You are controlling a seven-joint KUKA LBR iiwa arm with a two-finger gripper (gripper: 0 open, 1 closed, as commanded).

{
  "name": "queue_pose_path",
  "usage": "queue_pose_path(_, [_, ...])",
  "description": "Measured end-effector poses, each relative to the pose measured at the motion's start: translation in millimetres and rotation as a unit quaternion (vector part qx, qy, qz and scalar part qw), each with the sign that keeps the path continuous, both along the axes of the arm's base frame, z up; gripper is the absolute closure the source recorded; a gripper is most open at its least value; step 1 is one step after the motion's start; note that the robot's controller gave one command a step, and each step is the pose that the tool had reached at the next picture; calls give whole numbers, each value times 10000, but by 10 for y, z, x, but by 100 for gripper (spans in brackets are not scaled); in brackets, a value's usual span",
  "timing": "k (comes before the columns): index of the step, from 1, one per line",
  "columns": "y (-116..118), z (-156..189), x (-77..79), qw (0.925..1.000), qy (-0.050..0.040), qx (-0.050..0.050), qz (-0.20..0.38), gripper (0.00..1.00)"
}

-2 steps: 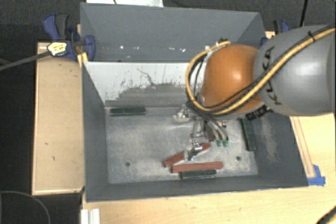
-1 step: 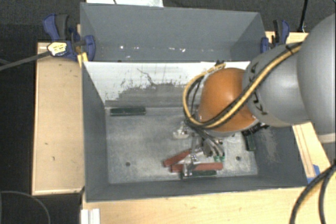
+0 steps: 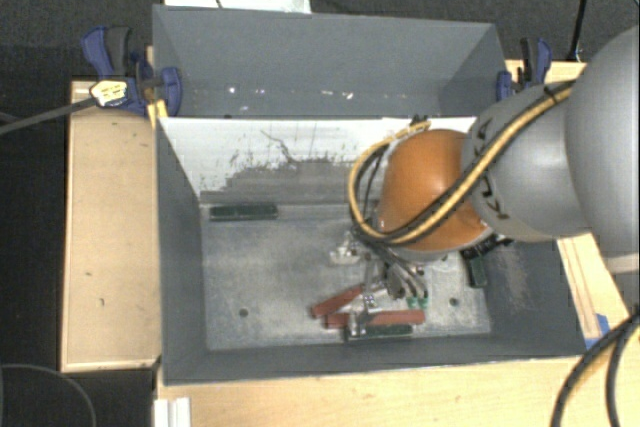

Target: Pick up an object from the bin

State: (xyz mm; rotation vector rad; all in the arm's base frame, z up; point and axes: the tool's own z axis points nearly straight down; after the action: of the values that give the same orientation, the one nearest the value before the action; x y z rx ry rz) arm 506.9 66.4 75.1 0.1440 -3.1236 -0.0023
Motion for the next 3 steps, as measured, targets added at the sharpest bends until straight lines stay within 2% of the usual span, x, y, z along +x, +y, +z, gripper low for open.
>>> queue_pose_path(1, [0, 0, 0, 10000, 0, 0, -4, 100])
queue_pose_path(2, [164, 1594, -255, 9999, -101, 2, -23, 100])
queue_pose_path(3, [161, 1582, -263, 10000, -85, 0, -32, 0])
